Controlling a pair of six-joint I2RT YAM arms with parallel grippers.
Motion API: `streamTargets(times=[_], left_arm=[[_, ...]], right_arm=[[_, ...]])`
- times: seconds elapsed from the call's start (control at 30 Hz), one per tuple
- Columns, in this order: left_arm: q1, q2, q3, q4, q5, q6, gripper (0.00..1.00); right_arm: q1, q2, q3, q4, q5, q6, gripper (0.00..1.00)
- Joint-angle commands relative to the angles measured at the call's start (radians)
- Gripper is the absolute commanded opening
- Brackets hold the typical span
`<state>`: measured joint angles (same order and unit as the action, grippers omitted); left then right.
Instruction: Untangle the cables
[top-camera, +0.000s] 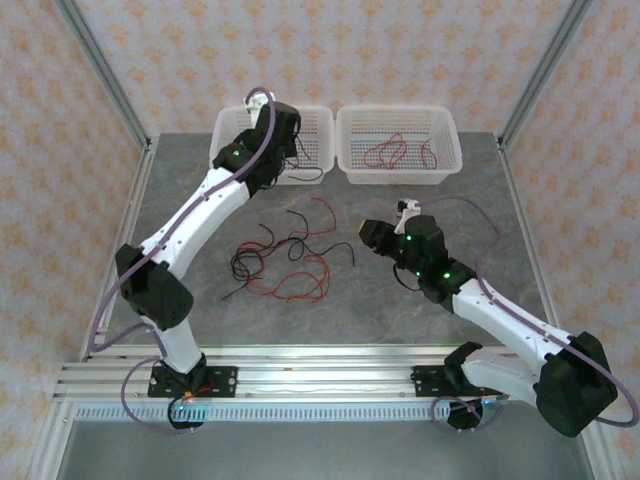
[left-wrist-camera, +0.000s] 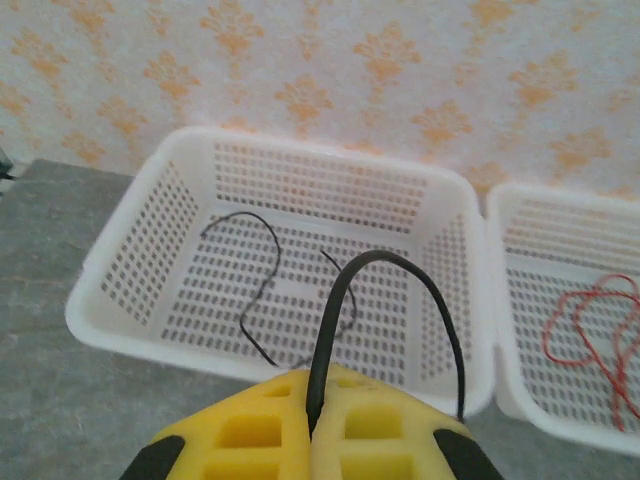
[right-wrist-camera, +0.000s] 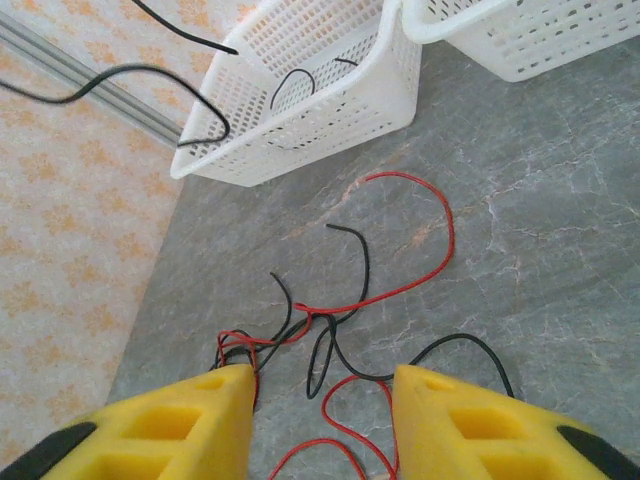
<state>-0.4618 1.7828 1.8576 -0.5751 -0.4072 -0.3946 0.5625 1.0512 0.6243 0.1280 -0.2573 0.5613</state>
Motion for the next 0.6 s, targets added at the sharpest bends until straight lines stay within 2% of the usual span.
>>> streamTargets(times=[0.0,0.2,0.57], left_arm=[[0.048,0.076,0.131,-0.034,0.000,0.070,0.00],[0.135,0.245,0.320,0.017,0.000,0.114,0.00],[0.282,0.473,0.414,0.204,0.156,0.114,0.00]], right_arm=[[0.004,-0.033,-0.012,0.002,0.030,0.009,0.40],[0.004,-0.044,-0.020,-0.015,0.034,0.012,0.40],[0.004,-0.077,-0.003,-0.110,0.083,-0.017,0.41]])
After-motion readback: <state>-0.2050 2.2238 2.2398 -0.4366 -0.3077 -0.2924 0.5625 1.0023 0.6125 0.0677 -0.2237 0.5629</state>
